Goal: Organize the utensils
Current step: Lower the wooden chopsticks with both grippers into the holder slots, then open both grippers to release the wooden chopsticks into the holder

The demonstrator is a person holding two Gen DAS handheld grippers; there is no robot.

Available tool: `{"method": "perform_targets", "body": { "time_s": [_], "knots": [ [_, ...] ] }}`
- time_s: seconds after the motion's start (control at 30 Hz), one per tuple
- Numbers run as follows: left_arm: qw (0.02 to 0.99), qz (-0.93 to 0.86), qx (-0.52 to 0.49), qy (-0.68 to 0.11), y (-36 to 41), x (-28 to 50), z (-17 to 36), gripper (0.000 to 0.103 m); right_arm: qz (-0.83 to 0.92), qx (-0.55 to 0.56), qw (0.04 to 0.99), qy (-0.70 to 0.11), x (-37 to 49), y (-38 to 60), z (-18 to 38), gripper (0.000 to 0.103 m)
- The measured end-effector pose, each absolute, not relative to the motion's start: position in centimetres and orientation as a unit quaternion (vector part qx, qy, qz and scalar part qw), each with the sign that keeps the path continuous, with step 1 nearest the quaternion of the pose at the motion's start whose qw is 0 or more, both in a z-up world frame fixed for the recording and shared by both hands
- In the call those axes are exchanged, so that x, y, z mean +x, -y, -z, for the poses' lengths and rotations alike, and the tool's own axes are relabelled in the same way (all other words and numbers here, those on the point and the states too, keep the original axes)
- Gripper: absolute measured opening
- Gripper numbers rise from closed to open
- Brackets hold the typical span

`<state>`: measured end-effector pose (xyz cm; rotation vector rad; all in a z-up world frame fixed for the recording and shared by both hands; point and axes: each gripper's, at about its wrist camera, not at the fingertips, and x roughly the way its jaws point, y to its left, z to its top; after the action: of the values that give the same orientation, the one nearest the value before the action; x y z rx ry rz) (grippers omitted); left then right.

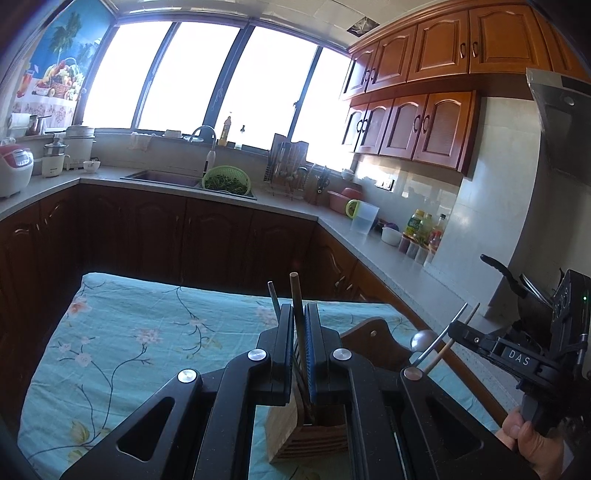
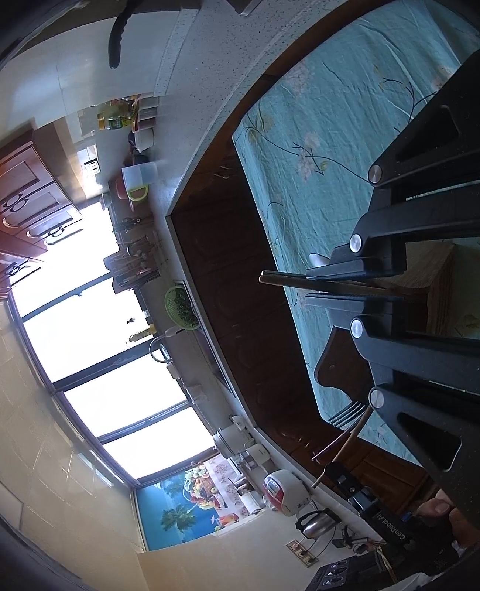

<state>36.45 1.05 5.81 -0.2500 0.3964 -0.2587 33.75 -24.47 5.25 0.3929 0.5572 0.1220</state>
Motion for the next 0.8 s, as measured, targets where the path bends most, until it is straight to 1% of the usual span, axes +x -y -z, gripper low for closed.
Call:
{"method": "perform_targets", "body": {
  "time_s": [0.07, 0.13, 0.23, 0.27, 0.3, 0.33, 0.37, 0.4, 0.43, 0.5, 0.57, 0.6, 0.63, 0.67, 0.8],
  "knots": [
    [0.964, 0.128, -0.124, -0.197, -1.6, 36.0, -5.6, 0.004, -0.061, 0.196, 0.94, -0.273, 33.8, 24.6, -5.2, 0.007],
    [0.963, 0.128, -0.124, -0.199, -1.6, 35.9, -5.6, 0.004, -0.06, 0.197, 0.939, -0.276, 33.8, 24.6, -5.2, 0.011],
    [0.961, 0.134, -0.13, -0.206, -1.9, 35.6, -5.8, 0.005, -0.065, 0.205, 0.936, -0.278, 33.8, 24.8, -5.4, 0.012],
    [0.96, 0.134, -0.131, -0.206, -2.0, 35.5, -5.9, 0.01, -0.066, 0.208, 0.936, -0.277, 33.5, 24.8, -5.5, 0.016],
    [0.961, 0.135, -0.132, -0.203, -2.1, 35.2, -6.1, 0.013, -0.068, 0.211, 0.936, -0.274, 33.3, 24.9, -5.7, 0.028],
    [0.962, 0.133, -0.134, -0.199, -2.3, 34.8, -6.3, 0.021, -0.071, 0.215, 0.936, -0.269, 33.0, 25.1, -5.9, 0.037],
    [0.963, 0.131, -0.136, -0.194, -2.6, 34.4, -6.5, 0.028, -0.073, 0.22, 0.937, -0.263, 32.6, 25.3, -6.2, 0.054],
    [0.963, 0.132, -0.137, -0.19, -2.7, 33.9, -6.7, 0.031, -0.073, 0.223, 0.938, -0.256, 32.1, 25.5, -6.5, 0.065],
    [0.963, 0.132, -0.139, -0.187, -3.0, 33.4, -6.8, 0.035, -0.072, 0.227, 0.939, -0.249, 31.7, 25.7, -6.8, 0.069],
    [0.964, 0.125, -0.142, -0.186, -3.6, 32.5, -6.9, 0.045, -0.073, 0.236, 0.94, -0.237, 30.7, 26.2, -7.3, 0.081],
    [0.965, 0.117, -0.149, -0.182, -4.3, 31.3, -6.8, 0.063, -0.073, 0.244, 0.94, -0.227, 29.7, 26.6, -7.7, 0.089],
    [0.966, 0.109, -0.152, -0.18, -4.7, 30.6, -6.7, 0.069, -0.072, 0.245, 0.941, -0.224, 29.2, 26.8, -7.8, 0.09],
    [0.967, 0.101, -0.156, -0.177, -5.1, 30.0, -6.6, 0.079, -0.07, 0.246, 0.941, -0.222, 28.7, 26.9, -7.9, 0.09],
    [0.967, 0.095, -0.159, -0.175, -5.5, 29.2, -6.5, 0.081, -0.071, 0.247, 0.941, -0.221, 28.2, 27.0, -7.9, 0.092],
    [0.964, 0.081, -0.172, -0.189, -6.4, 26.8, -5.5, 0.083, -0.063, 0.246, 0.941, -0.222, 25.9, 27.3, -7.5, 0.098]
  ]
}}
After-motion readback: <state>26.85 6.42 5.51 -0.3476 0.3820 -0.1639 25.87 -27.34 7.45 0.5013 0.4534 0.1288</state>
